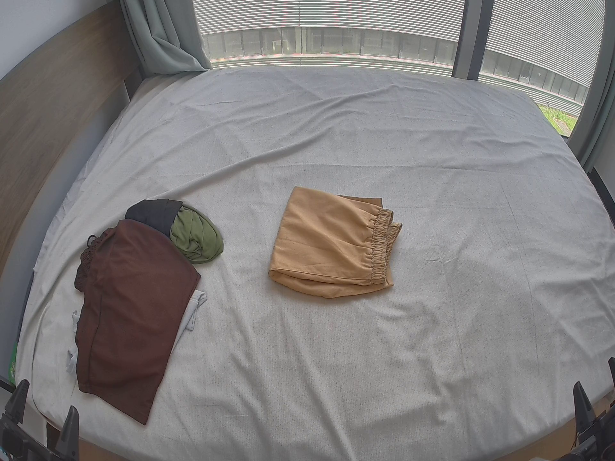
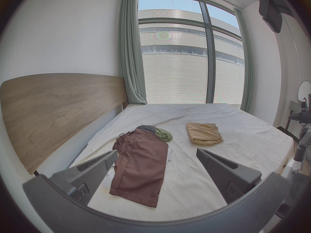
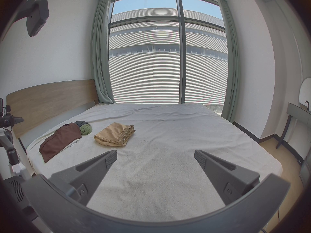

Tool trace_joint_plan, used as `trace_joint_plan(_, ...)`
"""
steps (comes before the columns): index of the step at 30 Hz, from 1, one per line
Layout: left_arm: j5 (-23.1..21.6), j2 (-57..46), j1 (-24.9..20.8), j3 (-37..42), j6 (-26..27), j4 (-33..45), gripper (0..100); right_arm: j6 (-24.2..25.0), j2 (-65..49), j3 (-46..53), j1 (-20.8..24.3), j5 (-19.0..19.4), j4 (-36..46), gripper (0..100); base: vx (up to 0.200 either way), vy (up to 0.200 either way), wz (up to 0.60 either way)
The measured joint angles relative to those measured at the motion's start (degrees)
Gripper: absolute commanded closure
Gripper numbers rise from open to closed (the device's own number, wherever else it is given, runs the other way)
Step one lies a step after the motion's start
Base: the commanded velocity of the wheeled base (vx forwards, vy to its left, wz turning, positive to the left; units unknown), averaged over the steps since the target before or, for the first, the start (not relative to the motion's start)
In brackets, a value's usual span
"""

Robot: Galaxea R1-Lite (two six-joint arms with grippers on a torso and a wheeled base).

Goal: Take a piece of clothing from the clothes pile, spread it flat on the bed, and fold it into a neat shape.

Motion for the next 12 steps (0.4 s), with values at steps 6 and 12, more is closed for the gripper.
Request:
trace_joint_plan(6,0.1,0.0,0.0,0.0,-0.3,0.0,0,-0.2,0.0,0.0,0.0,0.2,0.0,0,0.0,0.0,0.0)
trace_joint_plan(12,0.1,0.0,0.0,0.0,-0.5,0.0,0,-0.2,0.0,0.0,0.0,0.2,0.0,0,0.0,0.0,0.0)
